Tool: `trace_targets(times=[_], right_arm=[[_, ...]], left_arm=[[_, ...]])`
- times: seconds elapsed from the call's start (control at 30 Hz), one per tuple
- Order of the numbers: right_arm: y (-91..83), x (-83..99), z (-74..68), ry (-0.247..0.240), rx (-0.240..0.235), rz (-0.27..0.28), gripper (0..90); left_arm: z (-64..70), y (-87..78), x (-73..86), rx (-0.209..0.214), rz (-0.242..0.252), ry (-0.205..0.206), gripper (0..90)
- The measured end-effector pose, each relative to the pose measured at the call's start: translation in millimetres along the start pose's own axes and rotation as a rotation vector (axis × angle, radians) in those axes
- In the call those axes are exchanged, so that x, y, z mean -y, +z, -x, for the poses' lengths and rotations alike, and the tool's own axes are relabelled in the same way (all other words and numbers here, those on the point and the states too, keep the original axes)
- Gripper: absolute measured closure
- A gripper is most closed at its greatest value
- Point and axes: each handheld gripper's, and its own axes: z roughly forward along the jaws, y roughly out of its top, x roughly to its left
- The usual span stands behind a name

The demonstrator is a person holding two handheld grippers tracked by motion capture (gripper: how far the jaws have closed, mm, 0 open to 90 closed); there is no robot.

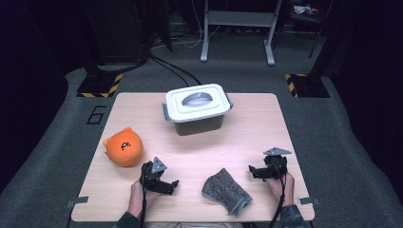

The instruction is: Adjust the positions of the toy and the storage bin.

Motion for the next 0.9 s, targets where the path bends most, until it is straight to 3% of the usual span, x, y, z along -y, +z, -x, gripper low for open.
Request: trace_targets(times=[0.33, 0.63, 0.9], right_arm=[[-5.7, -34.4, -2.5, -0.01, -0.043, 0.054, 0.4], [-3.9, -72.3, -8.9, -0.053, -0.068, 0.064, 1.3], [0.9, -107.6, -9.8, -0.061, -0.104, 0.083, 3.4]], left_arm=[[1.5, 0.8, -0.4, -0.005, 0.007, 0.011, 0.1], [1.9, 1.1, -0.1, -0.006, 0.011, 0.009, 0.1], [1.9, 1.1, -0.1, -0.005, 0.011, 0.008, 0.2]])
